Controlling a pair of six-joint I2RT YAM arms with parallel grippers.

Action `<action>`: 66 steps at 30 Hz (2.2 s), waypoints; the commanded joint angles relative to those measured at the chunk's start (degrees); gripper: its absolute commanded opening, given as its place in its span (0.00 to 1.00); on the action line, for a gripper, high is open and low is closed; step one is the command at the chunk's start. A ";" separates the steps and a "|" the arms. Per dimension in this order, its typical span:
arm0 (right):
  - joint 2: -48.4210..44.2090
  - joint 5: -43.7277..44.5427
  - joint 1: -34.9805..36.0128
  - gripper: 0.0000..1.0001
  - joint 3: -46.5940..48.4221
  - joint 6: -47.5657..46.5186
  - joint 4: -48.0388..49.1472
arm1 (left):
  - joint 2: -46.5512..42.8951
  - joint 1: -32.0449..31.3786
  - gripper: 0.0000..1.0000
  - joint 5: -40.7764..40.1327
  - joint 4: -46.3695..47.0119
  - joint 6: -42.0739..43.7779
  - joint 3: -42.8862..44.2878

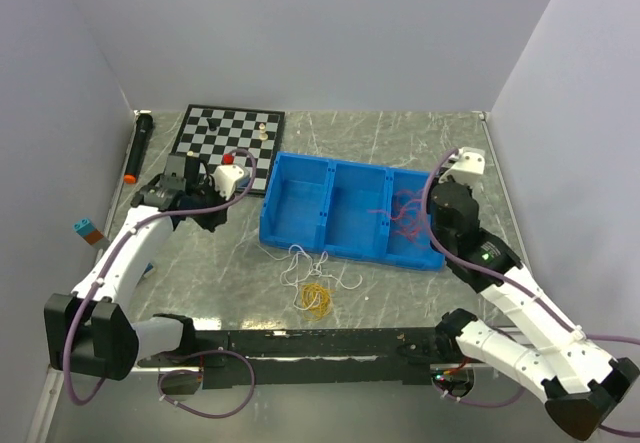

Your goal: Untangle the cables

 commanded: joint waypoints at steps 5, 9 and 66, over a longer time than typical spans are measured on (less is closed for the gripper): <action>0.29 -2.03 -4.51 0.00 5.46 -1.52 1.66 | -1.18 -0.39 0.01 4.44 -0.70 -1.95 2.86; 2.66 -5.63 -4.77 0.00 4.23 1.47 0.70 | -1.62 -0.57 0.01 4.17 -0.26 -1.95 2.41; 15.92 -43.25 23.88 0.72 -13.79 16.77 19.14 | -5.13 -3.64 0.01 11.29 -10.80 -5.03 20.25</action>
